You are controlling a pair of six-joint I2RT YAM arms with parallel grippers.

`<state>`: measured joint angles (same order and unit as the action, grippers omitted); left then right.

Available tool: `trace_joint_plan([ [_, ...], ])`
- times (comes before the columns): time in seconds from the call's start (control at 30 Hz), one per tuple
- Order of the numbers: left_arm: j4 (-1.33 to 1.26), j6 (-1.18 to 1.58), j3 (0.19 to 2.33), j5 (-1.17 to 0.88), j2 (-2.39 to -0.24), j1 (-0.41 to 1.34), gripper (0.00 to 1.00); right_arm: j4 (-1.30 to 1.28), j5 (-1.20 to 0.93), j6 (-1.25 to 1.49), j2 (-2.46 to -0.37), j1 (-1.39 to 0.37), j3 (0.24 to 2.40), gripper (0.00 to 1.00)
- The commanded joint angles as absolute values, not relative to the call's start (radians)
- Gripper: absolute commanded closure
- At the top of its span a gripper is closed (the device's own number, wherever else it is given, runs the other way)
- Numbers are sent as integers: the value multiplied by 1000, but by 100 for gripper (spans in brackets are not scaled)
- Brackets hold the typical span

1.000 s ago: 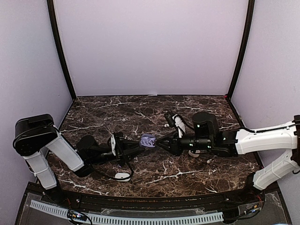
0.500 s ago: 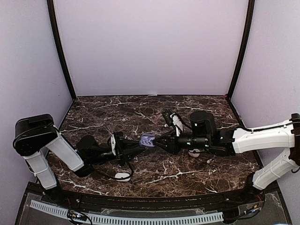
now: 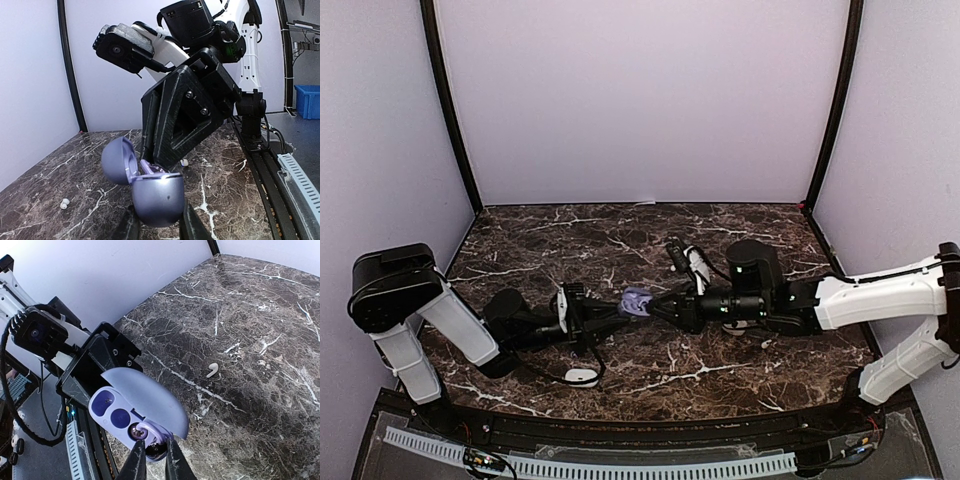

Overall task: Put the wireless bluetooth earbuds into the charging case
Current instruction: Turn over the right earbud in the right side groove of the charging case.

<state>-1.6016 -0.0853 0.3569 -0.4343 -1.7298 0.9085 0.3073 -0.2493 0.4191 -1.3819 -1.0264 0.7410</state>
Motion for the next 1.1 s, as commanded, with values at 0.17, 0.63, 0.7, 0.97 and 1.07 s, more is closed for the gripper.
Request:
trace_joint_plan([
  [0.17, -1802, -44, 379, -432, -1726, 914, 84, 361, -304, 412, -1359, -1023, 670, 87],
  [0.63, -1787, -55, 367, -454, -1722, 914, 84, 310, -237, 344, -1273, -1022, 689, 78],
  [0.7, -1766, -49, 371, -473, -1712, 914, 84, 271, -247, 278, -1268, -1022, 712, 77],
  [0.97, -1582, 7, 404, -602, -1626, 899, 87, 141, -331, -124, -1161, -1022, 713, 66],
  [1.07, -1479, 20, 419, -672, -1578, 879, 88, 95, -360, -220, -1142, -1022, 723, 63],
])
